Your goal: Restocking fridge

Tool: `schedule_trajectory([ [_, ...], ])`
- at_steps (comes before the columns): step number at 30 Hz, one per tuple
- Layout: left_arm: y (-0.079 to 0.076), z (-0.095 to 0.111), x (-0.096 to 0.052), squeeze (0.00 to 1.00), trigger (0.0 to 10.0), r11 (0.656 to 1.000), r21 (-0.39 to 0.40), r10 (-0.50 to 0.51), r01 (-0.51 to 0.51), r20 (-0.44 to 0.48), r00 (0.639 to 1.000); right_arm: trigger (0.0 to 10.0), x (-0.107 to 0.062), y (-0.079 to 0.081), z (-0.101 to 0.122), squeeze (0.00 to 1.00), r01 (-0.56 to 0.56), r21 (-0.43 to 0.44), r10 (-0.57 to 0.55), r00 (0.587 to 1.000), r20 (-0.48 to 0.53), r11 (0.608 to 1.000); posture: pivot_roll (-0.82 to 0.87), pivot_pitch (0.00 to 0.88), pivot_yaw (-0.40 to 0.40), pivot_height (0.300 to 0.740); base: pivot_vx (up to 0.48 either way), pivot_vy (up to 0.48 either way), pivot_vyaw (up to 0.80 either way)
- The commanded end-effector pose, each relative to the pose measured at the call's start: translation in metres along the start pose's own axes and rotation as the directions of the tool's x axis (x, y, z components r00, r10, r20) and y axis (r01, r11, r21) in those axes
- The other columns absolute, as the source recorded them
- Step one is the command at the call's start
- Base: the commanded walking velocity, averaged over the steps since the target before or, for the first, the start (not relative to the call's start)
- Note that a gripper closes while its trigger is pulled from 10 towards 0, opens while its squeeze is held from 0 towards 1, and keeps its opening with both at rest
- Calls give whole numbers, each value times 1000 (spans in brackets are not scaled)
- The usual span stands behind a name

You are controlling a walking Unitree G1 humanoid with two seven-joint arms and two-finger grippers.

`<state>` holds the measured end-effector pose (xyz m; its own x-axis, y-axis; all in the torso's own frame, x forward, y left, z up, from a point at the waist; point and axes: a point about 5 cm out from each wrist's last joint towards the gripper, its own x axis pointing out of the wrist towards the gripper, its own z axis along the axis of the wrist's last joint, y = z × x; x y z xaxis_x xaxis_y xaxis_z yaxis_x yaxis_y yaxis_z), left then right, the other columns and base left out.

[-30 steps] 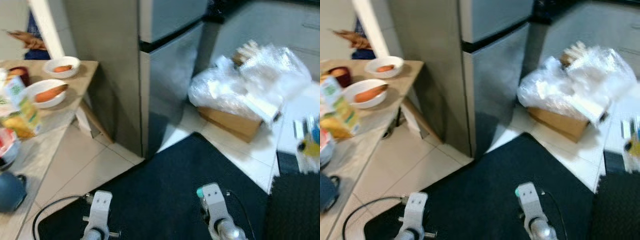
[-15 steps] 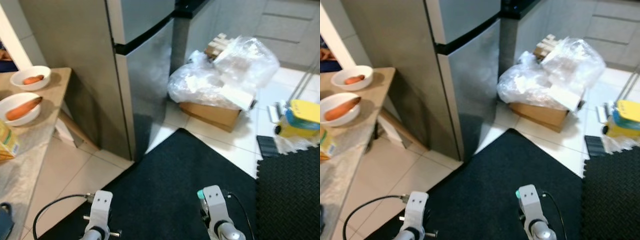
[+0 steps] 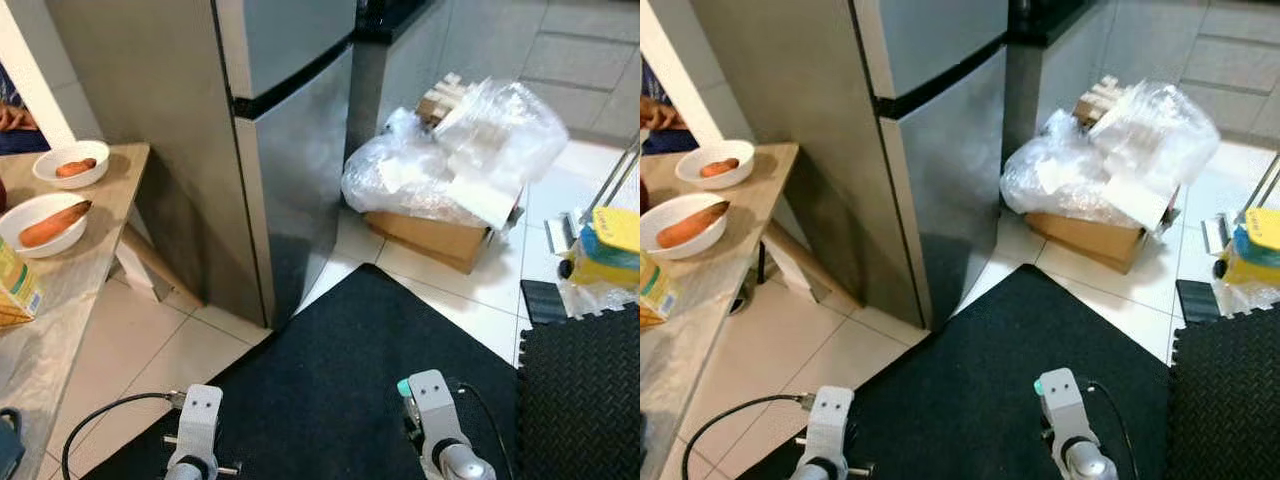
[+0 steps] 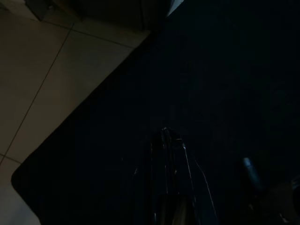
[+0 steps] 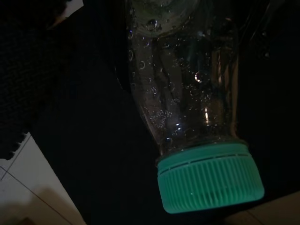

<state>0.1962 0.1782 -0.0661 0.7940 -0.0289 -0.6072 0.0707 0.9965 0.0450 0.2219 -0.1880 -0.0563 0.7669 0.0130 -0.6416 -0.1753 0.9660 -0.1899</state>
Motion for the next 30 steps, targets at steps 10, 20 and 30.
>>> schedule_trajectory([
  [10, 0, -3, -1, 0, 10000, 1000, -6, 7, -7, -9, 1000, 10000, 0, 4, 1, 0, -10, 4, 10, 1000, 12, 1000, -82, 65, 50, 740, 338, 0, 0],
  [20, 0, -2, -1, 0, 10000, 1000, -4, 1, -1, -11, 1000, 10000, 0, 4, 0, 0, -8, 5, 7, 1000, 11, 1000, -84, 65, 51, 740, 309, 0, 0],
  [30, -10, -4, 0, 0, 10000, 997, 35, -66, 67, -28, 997, 10000, -1, 3, -2, 0, -4, 6, 4, 1000, 7, 1000, -88, 68, 52, 740, 57, 0, 0],
])
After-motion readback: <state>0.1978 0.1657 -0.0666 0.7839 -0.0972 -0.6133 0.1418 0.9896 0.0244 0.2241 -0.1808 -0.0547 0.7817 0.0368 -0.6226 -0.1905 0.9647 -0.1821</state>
